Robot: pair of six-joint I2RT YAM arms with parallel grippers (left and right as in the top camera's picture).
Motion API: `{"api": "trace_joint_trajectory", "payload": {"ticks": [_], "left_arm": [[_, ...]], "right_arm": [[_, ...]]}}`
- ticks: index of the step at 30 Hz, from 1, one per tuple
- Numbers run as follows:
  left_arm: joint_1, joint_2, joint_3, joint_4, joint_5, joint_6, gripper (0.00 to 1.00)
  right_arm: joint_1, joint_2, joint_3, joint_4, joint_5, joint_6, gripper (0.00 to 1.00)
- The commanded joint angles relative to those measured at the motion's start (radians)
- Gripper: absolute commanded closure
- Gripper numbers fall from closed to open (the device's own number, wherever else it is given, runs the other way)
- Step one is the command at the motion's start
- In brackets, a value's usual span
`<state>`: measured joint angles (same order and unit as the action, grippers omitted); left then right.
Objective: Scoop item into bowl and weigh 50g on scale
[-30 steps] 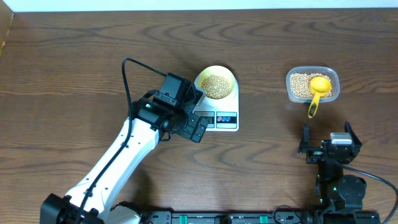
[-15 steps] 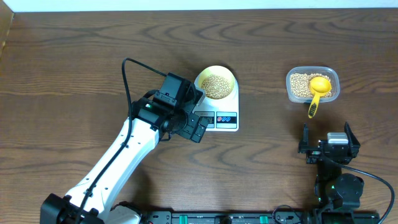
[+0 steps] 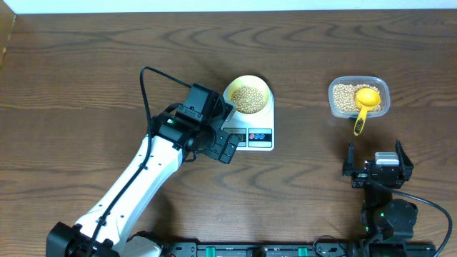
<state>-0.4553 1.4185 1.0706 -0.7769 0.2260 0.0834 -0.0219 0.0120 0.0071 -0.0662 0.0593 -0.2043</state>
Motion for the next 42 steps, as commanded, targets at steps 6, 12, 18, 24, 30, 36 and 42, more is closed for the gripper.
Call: {"api": "trace_joint_trajectory", "payload": {"ticks": [6,12,18,24,30,36,42], "left_arm": [[0.0,0.007,-0.008,0.001,-0.01,0.013,0.02],[0.0,0.007,-0.008,0.001,-0.01,0.013,0.02],[0.0,0.007,-0.008,0.001,-0.01,0.013,0.02],[0.0,0.007,-0.008,0.001,-0.01,0.013,0.02],[0.0,0.007,-0.008,0.001,-0.01,0.013,0.02],[0.0,0.007,-0.008,0.001,-0.01,0.013,0.02],[0.0,0.007,-0.008,0.001,-0.01,0.013,0.02]], "right_arm": [[-0.005,-0.007,-0.001,-0.003,0.039,0.06,0.01],[-0.006,-0.007,-0.001,-0.002,0.065,0.133,0.01],[-0.01,-0.007,-0.001,-0.002,0.061,0.166,0.01],[-0.01,-0.007,-0.001,-0.004,0.036,0.134,0.01],[-0.01,-0.007,-0.001,-0.005,0.024,0.125,0.01],[-0.01,-0.007,-0.001,-0.005,0.024,0.125,0.01],[-0.01,-0.007,-0.001,-0.005,0.024,0.125,0.01]]}}
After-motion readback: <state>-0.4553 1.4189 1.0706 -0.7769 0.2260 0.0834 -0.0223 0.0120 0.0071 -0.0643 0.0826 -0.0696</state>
